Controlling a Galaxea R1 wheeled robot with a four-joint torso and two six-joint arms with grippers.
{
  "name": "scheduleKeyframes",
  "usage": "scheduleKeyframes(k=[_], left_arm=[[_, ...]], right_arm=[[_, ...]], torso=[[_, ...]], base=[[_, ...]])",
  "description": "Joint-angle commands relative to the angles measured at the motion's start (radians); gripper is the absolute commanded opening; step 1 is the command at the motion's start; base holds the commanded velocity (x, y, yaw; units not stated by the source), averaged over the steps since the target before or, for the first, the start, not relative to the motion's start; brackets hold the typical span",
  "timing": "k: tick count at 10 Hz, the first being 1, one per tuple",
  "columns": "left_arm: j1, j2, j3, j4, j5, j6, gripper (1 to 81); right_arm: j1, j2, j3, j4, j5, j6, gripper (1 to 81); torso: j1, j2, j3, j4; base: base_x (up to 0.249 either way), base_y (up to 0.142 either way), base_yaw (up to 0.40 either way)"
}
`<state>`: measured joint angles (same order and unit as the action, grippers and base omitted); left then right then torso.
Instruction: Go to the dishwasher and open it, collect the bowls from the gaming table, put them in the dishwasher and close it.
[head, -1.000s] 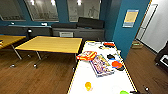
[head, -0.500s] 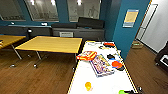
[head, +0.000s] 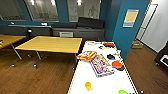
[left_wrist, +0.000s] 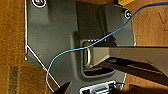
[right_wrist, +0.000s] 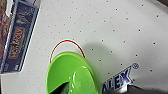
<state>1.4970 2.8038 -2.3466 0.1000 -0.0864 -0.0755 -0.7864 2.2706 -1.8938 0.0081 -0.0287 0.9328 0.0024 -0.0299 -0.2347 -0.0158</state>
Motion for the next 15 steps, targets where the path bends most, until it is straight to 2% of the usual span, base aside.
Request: scheduleKeyframes(k=[1,5,10,11,14,15], left_arm=[[-0.019,-0.010,0.009,-0.008,0.059,0.002,81.1],[-0.017,-0.015,0.009,-0.009,0.060,0.002,81.1],[-0.013,-0.018,0.009,-0.011,0.059,0.002,81.1],[-0.011,-0.019,0.009,-0.011,0.059,0.002,81.1],[-0.011,-0.019,0.010,-0.011,0.057,0.002,81.1],[-0.011,-0.019,0.012,-0.009,0.056,0.002,81.1]], right_arm=[[0.107,-0.043,0.010,0.015,-0.014,0.009,81.1],[0.098,-0.047,0.021,0.013,0.015,0.018,81.1],[0.058,-0.007,-0.033,0.015,0.058,0.032,81.1],[0.058,-0.011,-0.031,0.015,0.062,0.040,1.0],[0.064,-0.030,-0.004,0.013,0.061,0.057,1.0],[0.090,-0.089,0.062,0.012,0.058,0.055,1.0]], torso=[[0.000,0.000,0.000,0.000],[0.000,0.000,0.000,0.000],[0.000,0.000,0.000,0.000],[0.000,0.000,0.000,0.000],[0.000,0.000,0.000,0.000],[0.000,0.000,0.000,0.000]], base=[[0.000,0.000,0.000],[0.000,0.000,0.000],[0.000,0.000,0.000],[0.000,0.000,0.000],[0.000,0.000,0.000],[0.000,0.000,0.000]])
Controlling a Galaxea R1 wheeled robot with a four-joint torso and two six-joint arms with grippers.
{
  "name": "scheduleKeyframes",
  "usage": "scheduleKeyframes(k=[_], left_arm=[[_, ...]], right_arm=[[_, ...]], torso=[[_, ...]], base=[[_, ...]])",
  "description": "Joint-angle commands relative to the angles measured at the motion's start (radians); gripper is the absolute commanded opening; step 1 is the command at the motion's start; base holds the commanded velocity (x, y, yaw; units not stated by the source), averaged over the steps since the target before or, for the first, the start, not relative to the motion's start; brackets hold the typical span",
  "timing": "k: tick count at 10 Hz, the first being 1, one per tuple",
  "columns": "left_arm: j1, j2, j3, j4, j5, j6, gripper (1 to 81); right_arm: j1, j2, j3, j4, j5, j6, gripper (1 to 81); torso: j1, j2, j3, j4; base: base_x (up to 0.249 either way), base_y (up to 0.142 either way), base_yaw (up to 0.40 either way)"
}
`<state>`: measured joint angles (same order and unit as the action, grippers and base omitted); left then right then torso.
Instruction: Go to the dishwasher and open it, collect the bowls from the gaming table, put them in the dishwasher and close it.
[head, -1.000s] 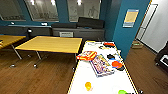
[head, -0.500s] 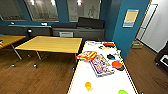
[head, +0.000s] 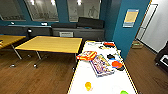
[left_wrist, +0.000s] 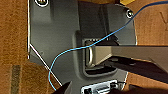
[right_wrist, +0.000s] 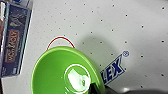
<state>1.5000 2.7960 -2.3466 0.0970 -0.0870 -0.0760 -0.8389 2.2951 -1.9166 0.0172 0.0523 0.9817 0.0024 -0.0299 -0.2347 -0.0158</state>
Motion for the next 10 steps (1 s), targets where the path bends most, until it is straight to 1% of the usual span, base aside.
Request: scheduleKeyframes(k=[1,2,3,4,5,6,7,8,9,10], left_arm=[[-0.014,-0.010,0.013,-0.007,0.055,0.002,81.1],[-0.014,-0.005,0.012,-0.003,0.053,0.002,81.1],[-0.014,-0.001,0.012,0.000,0.052,0.004,81.1],[-0.014,-0.001,0.013,0.004,0.047,0.004,81.1],[-0.016,-0.001,0.013,0.006,0.046,0.004,81.1],[-0.016,-0.002,0.013,0.007,0.041,0.004,81.1],[-0.016,-0.007,0.015,0.007,0.039,0.004,81.1],[-0.017,-0.010,0.015,0.007,0.039,0.005,81.1],[-0.020,-0.010,0.015,0.007,0.039,0.005,81.1],[-0.022,-0.010,0.016,0.007,0.039,0.005,81.1]], right_arm=[[0.189,-0.240,0.208,0.000,-0.034,0.006,1.0],[0.244,-0.384,0.342,-0.014,-0.060,0.005,1.0],[0.278,-0.497,0.440,-0.031,-0.125,-0.001,1.0],[0.281,-0.594,0.500,-0.067,-0.167,-0.007,1.0],[0.251,-0.648,0.557,-0.116,-0.193,-0.012,1.0],[0.199,-0.700,0.628,-0.208,-0.209,-0.018,1.0],[0.124,-0.738,0.685,-0.284,-0.209,-0.018,1.0],[0.035,-0.768,0.719,-0.347,-0.204,-0.018,1.0],[-0.048,-0.786,0.731,-0.403,-0.187,-0.018,1.0],[-0.122,-0.791,0.734,-0.424,-0.170,-0.020,1.0]], torso=[[0.000,0.000,0.000,0.000],[0.000,0.000,0.000,0.000],[0.000,0.000,0.000,0.000],[0.000,0.000,0.000,0.000],[0.000,0.000,0.000,0.000],[0.000,0.000,0.000,0.000],[0.000,0.000,0.000,0.000],[0.000,0.000,0.000,0.000],[0.000,0.000,0.000,0.000],[0.000,0.000,0.000,0.000]], base=[[0.000,0.000,0.000],[0.000,0.000,0.000],[0.000,0.000,0.000],[0.000,0.000,0.000],[0.000,0.000,0.000],[0.000,0.000,0.000],[0.000,0.000,0.000],[0.000,0.000,0.000],[0.000,0.000,0.000],[0.000,0.000,0.000]])
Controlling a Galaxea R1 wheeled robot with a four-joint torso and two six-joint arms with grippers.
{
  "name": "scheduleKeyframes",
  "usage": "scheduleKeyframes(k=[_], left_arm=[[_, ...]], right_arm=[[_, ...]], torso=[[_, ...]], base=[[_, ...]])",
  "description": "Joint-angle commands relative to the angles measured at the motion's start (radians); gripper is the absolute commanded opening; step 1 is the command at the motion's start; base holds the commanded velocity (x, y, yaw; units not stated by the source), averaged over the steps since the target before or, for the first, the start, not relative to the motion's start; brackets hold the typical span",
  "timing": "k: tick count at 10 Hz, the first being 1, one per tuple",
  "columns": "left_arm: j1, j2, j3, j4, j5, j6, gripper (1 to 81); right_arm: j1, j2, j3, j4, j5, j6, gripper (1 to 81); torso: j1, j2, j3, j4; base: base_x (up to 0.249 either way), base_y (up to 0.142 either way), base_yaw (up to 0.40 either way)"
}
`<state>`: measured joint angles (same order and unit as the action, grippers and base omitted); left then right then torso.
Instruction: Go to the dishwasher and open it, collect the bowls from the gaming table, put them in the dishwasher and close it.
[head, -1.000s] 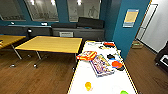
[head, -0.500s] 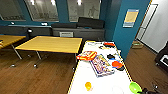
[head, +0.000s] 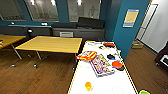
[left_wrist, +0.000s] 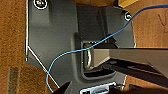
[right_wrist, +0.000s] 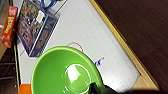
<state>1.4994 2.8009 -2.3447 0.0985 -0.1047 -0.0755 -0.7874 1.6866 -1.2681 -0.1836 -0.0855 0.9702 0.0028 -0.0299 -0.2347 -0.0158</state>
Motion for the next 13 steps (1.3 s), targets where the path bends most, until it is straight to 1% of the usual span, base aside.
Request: scheduleKeyframes(k=[1,2,3,4,5,6,7,8,9,10,11,12,13], left_arm=[[-0.023,-0.015,0.015,0.006,0.057,0.003,81.1],[-0.024,-0.015,0.015,0.006,0.057,0.003,81.1],[-0.024,-0.018,0.016,0.006,0.057,0.003,81.1],[-0.026,-0.033,0.040,0.004,0.057,0.003,81.1],[-0.027,-0.059,0.085,0.001,0.057,0.002,81.1],[-0.032,-0.093,0.138,-0.002,0.057,0.002,81.1],[-0.040,-0.119,0.176,-0.003,0.059,0.002,81.1],[-0.047,-0.153,0.224,-0.003,0.059,0.002,81.1],[-0.055,-0.173,0.255,-0.003,0.059,0.002,81.1],[-0.066,-0.211,0.314,-0.005,0.059,0.002,81.1],[-0.075,-0.251,0.374,-0.006,0.059,0.002,81.1],[-0.086,-0.294,0.431,-0.008,0.059,0.002,81.1],[-0.098,-0.328,0.473,-0.010,0.059,0.000,81.1]], right_arm=[[-0.265,-0.192,0.076,-0.249,0.066,-0.008,1.0],[-0.357,-0.198,0.063,-0.260,0.173,-0.010,1.0],[-0.429,-0.203,0.055,-0.261,0.268,-0.015,1.0],[-0.526,-0.206,0.056,-0.243,0.379,-0.072,1.0],[-0.614,-0.201,0.066,-0.214,0.448,-0.130,1.0],[-0.695,-0.186,0.070,-0.156,0.517,-0.208,1.0],[-0.766,-0.167,0.072,-0.080,0.556,-0.298,1.0],[-0.821,-0.131,0.076,0.062,0.572,-0.456,1.0],[-0.855,-0.112,0.084,0.126,0.573,-0.540,1.0],[-0.881,-0.085,0.095,0.166,0.573,-0.612,1.0],[-0.902,-0.053,0.104,0.174,0.573,-0.664,1.0],[-0.930,-0.007,0.098,0.176,0.572,-0.694,1.0],[-0.965,0.035,0.059,0.171,0.573,-0.700,1.0]], torso=[[0.000,0.000,0.000,0.000],[0.000,0.000,0.000,0.000],[0.000,0.000,0.000,0.000],[0.000,0.000,0.000,0.000],[0.000,0.000,0.000,0.000],[0.000,0.000,0.000,0.000],[0.000,0.000,0.000,0.000],[0.000,0.000,0.000,0.000],[0.000,0.000,0.000,0.000],[0.000,0.000,0.000,0.000],[0.000,0.000,0.000,0.000],[-0.001,0.000,0.000,0.000],[-0.001,0.000,0.000,0.000]], base=[[0.000,0.000,0.000],[0.000,0.000,0.000],[0.000,0.000,0.000],[0.000,0.000,0.000],[0.000,0.000,0.000],[0.000,0.000,0.000],[0.000,0.000,0.000],[0.000,0.000,0.000],[0.000,0.000,0.000],[0.000,0.000,0.000],[0.000,0.000,0.000],[0.000,0.000,0.000],[0.000,0.000,0.000]])
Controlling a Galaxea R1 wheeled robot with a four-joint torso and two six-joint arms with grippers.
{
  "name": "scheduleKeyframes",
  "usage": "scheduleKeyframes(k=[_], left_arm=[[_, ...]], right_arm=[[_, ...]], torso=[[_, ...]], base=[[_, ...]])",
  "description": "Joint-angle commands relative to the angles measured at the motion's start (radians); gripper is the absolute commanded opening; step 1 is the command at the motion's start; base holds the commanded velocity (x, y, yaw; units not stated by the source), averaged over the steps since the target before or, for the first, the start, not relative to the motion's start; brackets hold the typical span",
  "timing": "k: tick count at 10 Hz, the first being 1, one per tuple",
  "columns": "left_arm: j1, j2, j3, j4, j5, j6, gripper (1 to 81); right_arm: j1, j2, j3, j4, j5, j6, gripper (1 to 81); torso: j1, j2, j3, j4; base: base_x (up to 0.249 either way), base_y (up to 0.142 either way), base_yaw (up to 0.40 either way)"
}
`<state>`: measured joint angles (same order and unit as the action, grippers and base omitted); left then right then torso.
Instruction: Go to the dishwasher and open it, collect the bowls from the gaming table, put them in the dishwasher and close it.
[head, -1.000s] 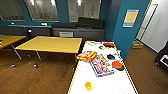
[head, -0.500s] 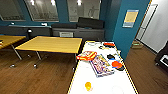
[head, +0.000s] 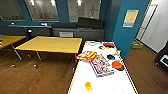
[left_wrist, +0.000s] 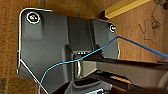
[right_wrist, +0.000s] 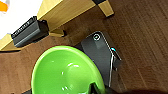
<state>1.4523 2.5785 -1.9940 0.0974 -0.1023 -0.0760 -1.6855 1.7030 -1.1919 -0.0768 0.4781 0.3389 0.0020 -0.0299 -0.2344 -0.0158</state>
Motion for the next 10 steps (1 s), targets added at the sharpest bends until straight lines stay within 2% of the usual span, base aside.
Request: scheduleKeyframes(k=[1,3,4,5,6,7,10], left_arm=[[-0.063,-0.143,0.167,-0.015,0.056,-0.005,81.1],[-0.083,-0.191,0.228,-0.015,0.058,-0.015,81.1],[-0.086,-0.204,0.247,-0.016,0.058,-0.016,81.1],[-0.088,-0.216,0.262,-0.015,0.056,-0.016,81.1],[-0.094,-0.233,0.274,-0.016,0.056,-0.018,81.1],[-0.102,-0.256,0.288,-0.018,0.055,-0.033,81.1],[-0.154,-0.343,0.391,-0.018,0.056,-0.061,81.1]], right_arm=[[-0.087,0.063,-0.066,0.061,0.027,-0.072,1.0],[-0.156,0.130,-0.135,0.077,0.101,-0.090,1.0],[-0.164,0.149,-0.147,0.069,0.111,-0.100,1.0],[-0.164,0.169,-0.172,0.016,0.106,-0.089,1.0],[-0.165,0.206,-0.221,-0.086,0.116,-0.087,1.0],[-0.165,0.251,-0.292,-0.109,0.123,-0.083,1.0],[-0.172,0.368,-0.446,-0.078,0.122,-0.077,1.0]], torso=[[0.000,0.000,0.000,0.000],[0.000,0.000,0.000,0.000],[0.000,0.000,0.000,0.000],[0.000,0.000,0.000,0.000],[0.000,0.000,0.000,0.000],[0.000,0.000,0.000,0.000],[-0.001,0.000,0.000,0.000]], base=[[0.000,0.000,0.000],[0.000,0.000,0.000],[0.000,0.000,0.000],[0.000,0.000,0.000],[0.000,0.000,0.000],[0.000,0.000,0.000],[0.000,0.000,0.000]])
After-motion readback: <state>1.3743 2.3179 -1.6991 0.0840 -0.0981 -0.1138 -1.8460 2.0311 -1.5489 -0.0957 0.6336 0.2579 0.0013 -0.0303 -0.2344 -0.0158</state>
